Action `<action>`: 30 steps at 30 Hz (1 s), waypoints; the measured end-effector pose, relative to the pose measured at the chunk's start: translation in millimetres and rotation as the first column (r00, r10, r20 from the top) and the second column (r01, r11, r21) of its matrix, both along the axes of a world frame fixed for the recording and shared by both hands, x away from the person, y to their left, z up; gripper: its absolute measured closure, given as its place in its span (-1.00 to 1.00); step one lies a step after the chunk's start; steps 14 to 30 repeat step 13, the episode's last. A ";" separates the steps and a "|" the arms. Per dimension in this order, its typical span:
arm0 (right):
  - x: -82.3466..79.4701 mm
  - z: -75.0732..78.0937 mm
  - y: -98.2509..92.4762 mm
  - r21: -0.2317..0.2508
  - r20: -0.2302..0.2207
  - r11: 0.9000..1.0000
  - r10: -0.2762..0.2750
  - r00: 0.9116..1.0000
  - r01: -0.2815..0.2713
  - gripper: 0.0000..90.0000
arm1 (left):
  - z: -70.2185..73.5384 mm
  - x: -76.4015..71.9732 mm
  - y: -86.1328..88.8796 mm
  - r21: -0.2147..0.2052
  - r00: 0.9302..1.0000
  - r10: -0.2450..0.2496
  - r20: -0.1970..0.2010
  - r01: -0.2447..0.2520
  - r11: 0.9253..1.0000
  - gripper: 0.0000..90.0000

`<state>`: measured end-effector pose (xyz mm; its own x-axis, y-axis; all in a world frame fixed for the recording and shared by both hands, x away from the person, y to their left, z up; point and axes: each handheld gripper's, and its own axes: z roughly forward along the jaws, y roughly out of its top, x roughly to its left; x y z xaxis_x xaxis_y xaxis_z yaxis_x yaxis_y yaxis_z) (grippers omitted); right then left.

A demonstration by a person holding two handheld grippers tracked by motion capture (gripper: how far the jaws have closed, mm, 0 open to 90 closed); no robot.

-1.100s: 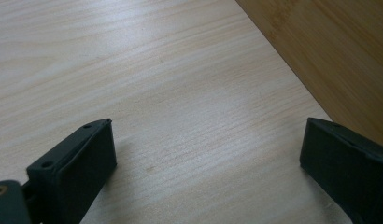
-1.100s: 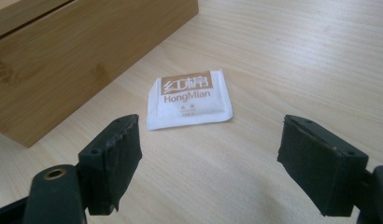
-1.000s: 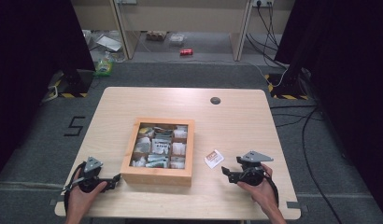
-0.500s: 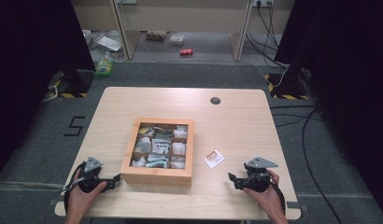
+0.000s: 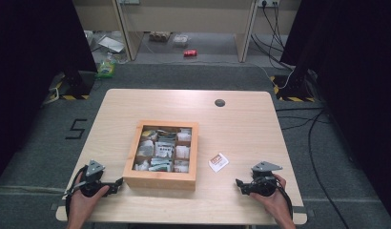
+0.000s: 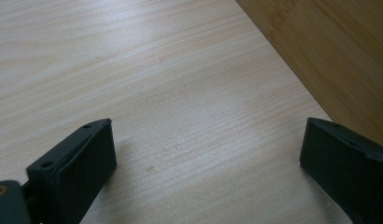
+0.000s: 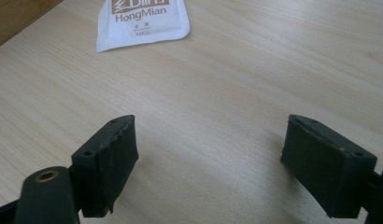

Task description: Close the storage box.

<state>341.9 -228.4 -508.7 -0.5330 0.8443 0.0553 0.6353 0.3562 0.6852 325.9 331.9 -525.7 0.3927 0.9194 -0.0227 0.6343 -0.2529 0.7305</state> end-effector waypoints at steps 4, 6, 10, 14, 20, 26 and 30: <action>-0.6 -1.9 1.7 -0.022 0.017 1.000 0.011 1.000 -0.010 -0.65 | 0.0 0.0 0.0 0.000 1.000 0.000 0.000 0.000 1.000 -0.94; -1.0 -2.5 2.9 -0.046 0.027 0.999 0.021 0.999 -0.020 -0.66 | 0.0 0.0 0.0 0.000 1.000 0.000 0.000 0.000 1.000 -0.93; -1.6 -2.8 3.4 -0.049 0.029 0.999 0.015 0.999 -0.013 -0.66 | 0.0 0.0 0.0 0.000 1.000 0.000 0.000 0.000 1.000 -0.94; -1.5 -3.0 3.3 -0.048 0.030 0.999 0.013 0.999 -0.012 -0.66 | 0.0 0.0 0.0 0.000 1.000 0.000 0.000 0.000 1.000 -0.94; -1.5 -3.0 3.3 -0.048 0.030 0.999 0.013 0.999 -0.012 -0.66 | 0.0 0.0 0.0 0.000 1.000 0.000 0.000 0.000 1.000 -0.94; -1.5 -3.0 3.3 -0.048 0.030 0.999 0.013 0.999 -0.012 -0.66 | 0.0 0.0 0.0 0.000 1.000 0.000 0.000 0.000 1.000 -0.94; -1.5 -3.0 3.3 -0.048 0.030 0.999 0.013 0.999 -0.012 -0.66 | 0.0 0.0 0.0 0.000 1.000 0.000 0.000 0.000 1.000 -0.94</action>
